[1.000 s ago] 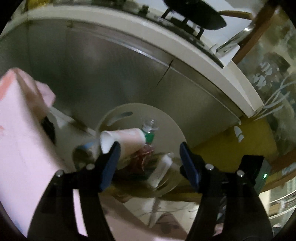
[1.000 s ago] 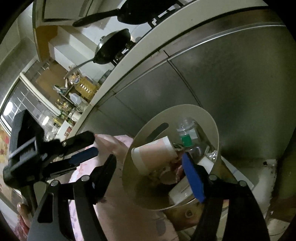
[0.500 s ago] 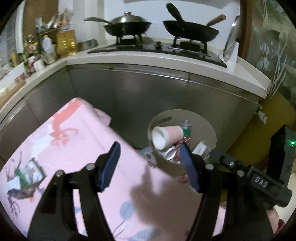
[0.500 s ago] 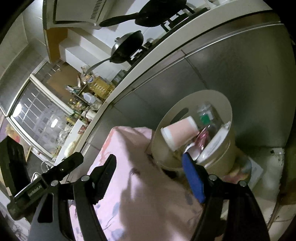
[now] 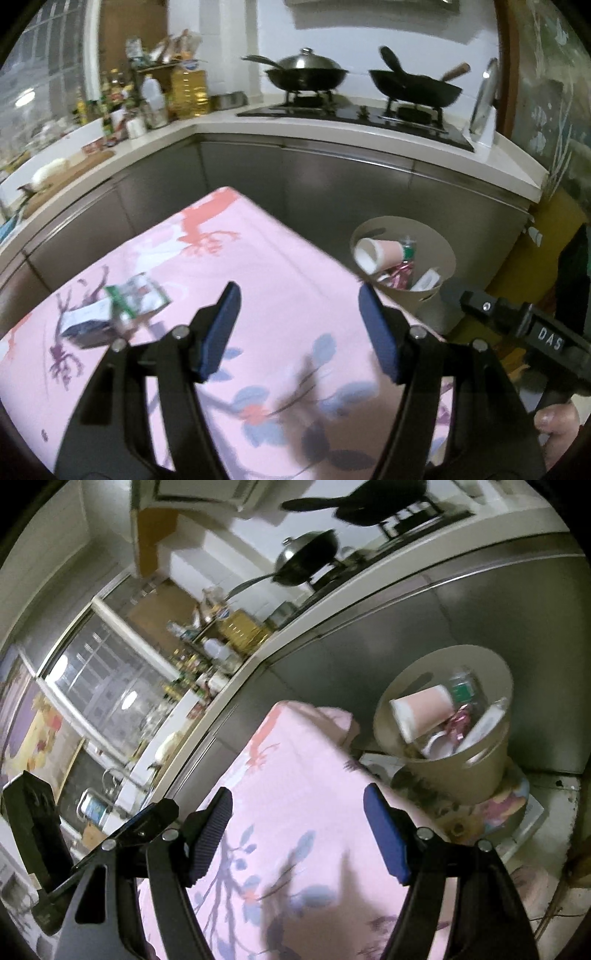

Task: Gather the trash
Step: 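Return both tools from the bin back over the table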

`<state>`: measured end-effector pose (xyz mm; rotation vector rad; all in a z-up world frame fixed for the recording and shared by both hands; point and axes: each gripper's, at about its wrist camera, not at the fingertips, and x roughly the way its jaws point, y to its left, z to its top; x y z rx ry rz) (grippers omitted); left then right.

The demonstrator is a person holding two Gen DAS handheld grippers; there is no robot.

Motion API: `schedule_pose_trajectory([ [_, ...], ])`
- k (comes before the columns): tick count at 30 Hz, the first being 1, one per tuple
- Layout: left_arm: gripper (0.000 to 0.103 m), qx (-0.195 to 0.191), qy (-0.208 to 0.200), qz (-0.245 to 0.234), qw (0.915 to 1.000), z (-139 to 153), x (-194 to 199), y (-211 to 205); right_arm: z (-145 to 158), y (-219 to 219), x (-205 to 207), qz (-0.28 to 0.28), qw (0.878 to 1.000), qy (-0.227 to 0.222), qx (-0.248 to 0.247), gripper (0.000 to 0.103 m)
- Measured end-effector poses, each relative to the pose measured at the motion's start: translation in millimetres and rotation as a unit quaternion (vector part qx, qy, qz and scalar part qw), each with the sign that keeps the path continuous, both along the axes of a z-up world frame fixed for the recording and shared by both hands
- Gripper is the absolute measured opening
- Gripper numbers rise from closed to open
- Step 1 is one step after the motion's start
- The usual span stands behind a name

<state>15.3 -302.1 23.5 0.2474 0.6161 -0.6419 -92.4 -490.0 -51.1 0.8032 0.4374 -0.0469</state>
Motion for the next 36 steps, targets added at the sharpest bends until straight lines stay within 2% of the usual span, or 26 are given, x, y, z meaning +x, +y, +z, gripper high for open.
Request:
schedule_pose_trajectory([
  [5, 0.064, -0.008, -0.004, 0.045, 0.9989, 0.3, -0.2, 54.6, 9.2, 42.9, 13.0, 0.041, 0.999, 0.007, -0.015, 0.071],
  [11, 0.064, -0.021, -0.002, 0.115, 0.9931, -7.6, 8.1, 129.1, 5.7, 100.5, 33.3, 0.104, 0.994, 0.029, -0.028, 0.071],
  [18, 0.064, -0.011, -0.003, 0.194, 0.9810, -28.9, 14.1, 205.0, 0.1, 156.1, 51.6, 0.170, 0.983, 0.053, -0.044, 0.071],
  [26, 0.064, 0.001, 0.007, 0.278, 0.9606, -56.8, 23.9, 278.2, -3.0, 200.6, 63.3, 0.218, 0.972, 0.070, -0.058, 0.071],
  [36, 0.064, 0.006, 0.028, 0.325, 0.9453, -87.9, 28.2, 330.6, -10.5, 241.3, 71.7, 0.255, 0.960, 0.091, -0.071, 0.071],
])
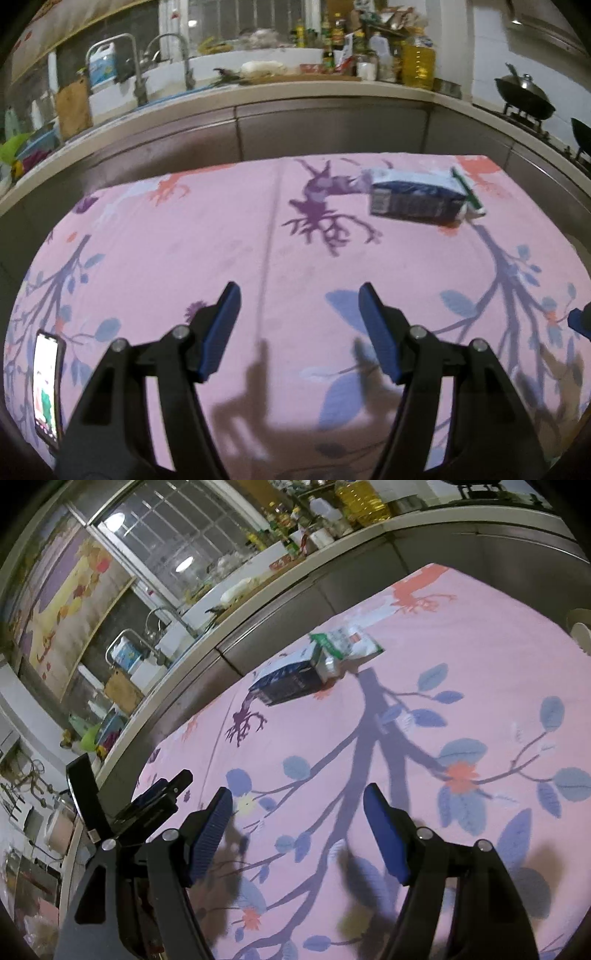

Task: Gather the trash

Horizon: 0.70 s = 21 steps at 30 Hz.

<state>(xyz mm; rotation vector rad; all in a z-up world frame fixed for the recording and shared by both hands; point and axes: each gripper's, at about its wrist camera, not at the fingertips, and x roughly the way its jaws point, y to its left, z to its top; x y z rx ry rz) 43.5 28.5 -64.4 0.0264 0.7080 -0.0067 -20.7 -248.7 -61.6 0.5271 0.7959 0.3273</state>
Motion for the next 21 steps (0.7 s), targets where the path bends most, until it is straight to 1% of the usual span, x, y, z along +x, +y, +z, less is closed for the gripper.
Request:
schedule_pose_trajectory([
  [8, 0.064, -0.007, 0.011, 0.027, 0.9996, -15.0, 8.8, 25.0, -3.7, 28.7, 10.8, 0.026, 0.999, 0.011, -0.014, 0.071],
  [17, 0.064, 0.006, 0.013, 0.049, 0.9987, -29.3, 21.0, 46.2, -9.3, 52.1, 24.9, 0.044, 0.998, 0.023, -0.026, 0.071],
  [18, 0.064, 0.004, 0.015, 0.051, 0.9986, -31.2, 22.9, 48.9, -10.8, 55.6, 27.4, 0.048, 0.998, 0.025, -0.029, 0.071],
  [21, 0.064, -0.019, 0.027, 0.054, 0.9980, -35.3, 27.0, 57.8, -15.3, 62.4, 34.8, 0.054, 0.998, 0.032, -0.031, 0.071],
])
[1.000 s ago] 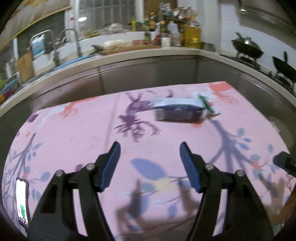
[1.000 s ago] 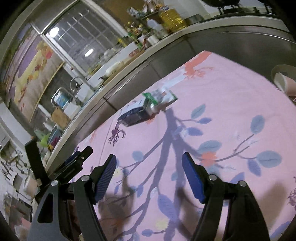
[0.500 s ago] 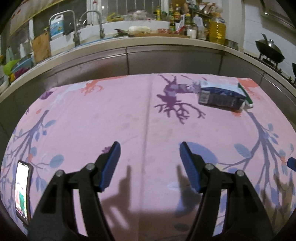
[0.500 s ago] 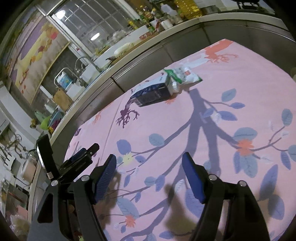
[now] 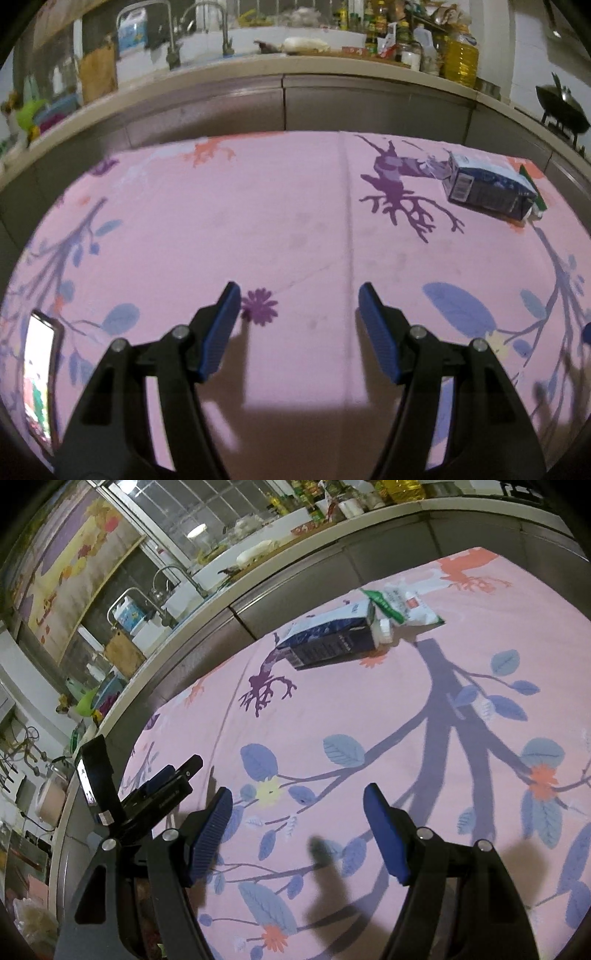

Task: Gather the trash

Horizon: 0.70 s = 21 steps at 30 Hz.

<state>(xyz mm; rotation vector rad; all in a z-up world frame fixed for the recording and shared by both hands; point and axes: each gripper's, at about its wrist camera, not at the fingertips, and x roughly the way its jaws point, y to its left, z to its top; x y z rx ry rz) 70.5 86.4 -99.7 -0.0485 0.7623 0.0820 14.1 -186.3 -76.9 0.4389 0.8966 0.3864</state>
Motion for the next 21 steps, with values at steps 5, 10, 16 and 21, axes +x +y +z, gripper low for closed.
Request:
schedule_pose_trajectory([
  [5, 0.064, -0.020, 0.006, -0.012, 0.9997, -3.2, 3.4, 2.5, -3.6, -0.7, 16.3, -0.007, 1.000, -0.007, -0.012, 0.071],
  [10, 0.064, -0.034, 0.016, -0.018, 0.9991, -7.0, 6.3, 2.3, 9.7, -30.5, 60.3, -0.055, 0.998, -0.032, -0.017, 0.070],
  [16, 0.064, -0.049, 0.014, -0.017, 0.9985, -8.4, 6.1, 5.3, 53.5, -36.9, 158.6, -0.047, 0.997, -0.058, -0.031, 0.069],
  [21, 0.064, -0.063, 0.015, -0.008, 0.9979, -9.0, 6.4, 11.3, 45.4, -15.6, 219.4, 0.003, 0.998, 0.003, -0.056, 0.069],
])
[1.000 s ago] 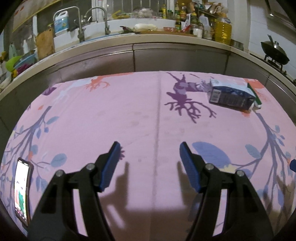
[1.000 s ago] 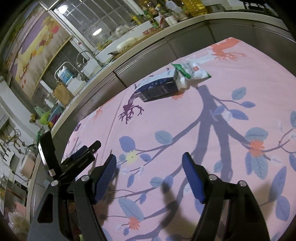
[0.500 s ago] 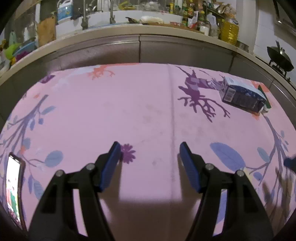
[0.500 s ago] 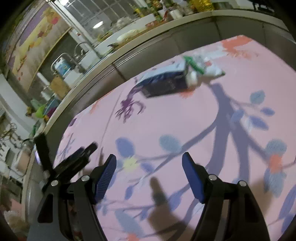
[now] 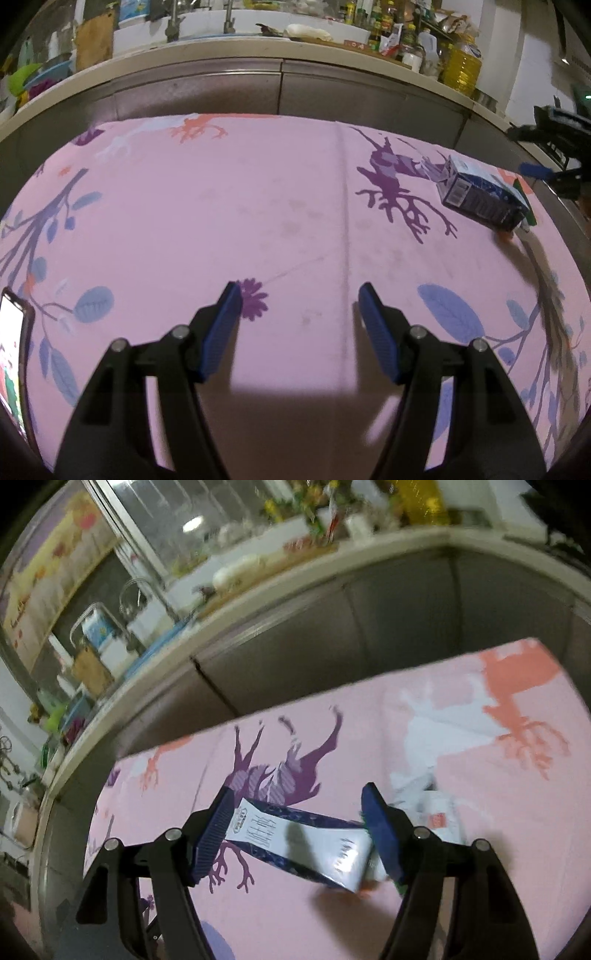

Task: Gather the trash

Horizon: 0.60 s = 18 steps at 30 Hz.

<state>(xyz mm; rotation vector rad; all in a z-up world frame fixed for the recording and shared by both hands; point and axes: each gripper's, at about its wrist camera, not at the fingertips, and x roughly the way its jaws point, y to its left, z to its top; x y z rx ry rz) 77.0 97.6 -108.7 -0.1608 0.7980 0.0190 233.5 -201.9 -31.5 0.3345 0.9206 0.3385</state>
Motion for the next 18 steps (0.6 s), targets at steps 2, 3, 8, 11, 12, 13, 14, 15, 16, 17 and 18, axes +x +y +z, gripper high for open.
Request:
schedule_pose_trajectory([
  [2, 0.064, -0.004, -0.002, 0.004, 1.0000, 0.2, -0.5, 1.7, -9.8, 8.1, 5.6, 0.023, 0.999, 0.026, -0.002, 0.067],
  [3, 0.064, -0.004, -0.003, 0.004, 1.0000, 0.4, -0.5, 1.8, -14.3, 10.4, 5.2, 0.030, 0.999, 0.036, -0.008, 0.067],
  [8, 0.064, 0.000, -0.005, 0.001, 1.0000, 0.9, -0.7, -0.5, -19.7, 14.5, -31.5, 0.059, 0.997, 0.045, 0.035, 0.066],
  [11, 0.064, -0.008, -0.009, -0.006, 0.9999, 1.7, -1.3, 1.3, -24.8, 28.0, -61.6, 0.098, 0.990, 0.060, 0.079, 0.066],
  [12, 0.064, -0.016, -0.010, -0.011, 0.9998, 2.4, -1.2, 3.0, -27.6, 36.0, -76.6, 0.115, 0.987, 0.065, 0.090, 0.066],
  [13, 0.064, -0.026, -0.012, -0.019, 0.9994, 3.3, -1.5, 4.8, -33.7, 44.2, -90.0, 0.133, 0.982, 0.081, 0.104, 0.066],
  [14, 0.064, -0.039, -0.012, -0.025, 0.9988, 4.6, -1.4, 7.4, -39.6, 50.6, -102.5, 0.146, 0.977, 0.095, 0.121, 0.066],
  [15, 0.064, -0.049, -0.012, -0.027, 0.9984, 5.3, -2.0, 9.5, -43.2, 54.1, -111.6, 0.155, 0.974, 0.099, 0.132, 0.066],
  [16, 0.064, -0.069, -0.009, -0.028, 0.9972, 6.2, -3.6, 13.1, -45.3, 56.2, -120.9, 0.161, 0.972, 0.100, 0.139, 0.066],
  [17, 0.064, -0.086, -0.007, -0.029, 0.9958, 6.7, -5.3, 15.3, -45.8, 55.9, -130.4, 0.165, 0.971, 0.094, 0.147, 0.066],
  [18, 0.064, -0.109, -0.004, -0.029, 0.9936, 7.8, -7.7, 18.0, -44.1, 51.8, -138.4, 0.164, 0.970, 0.084, 0.157, 0.066],
])
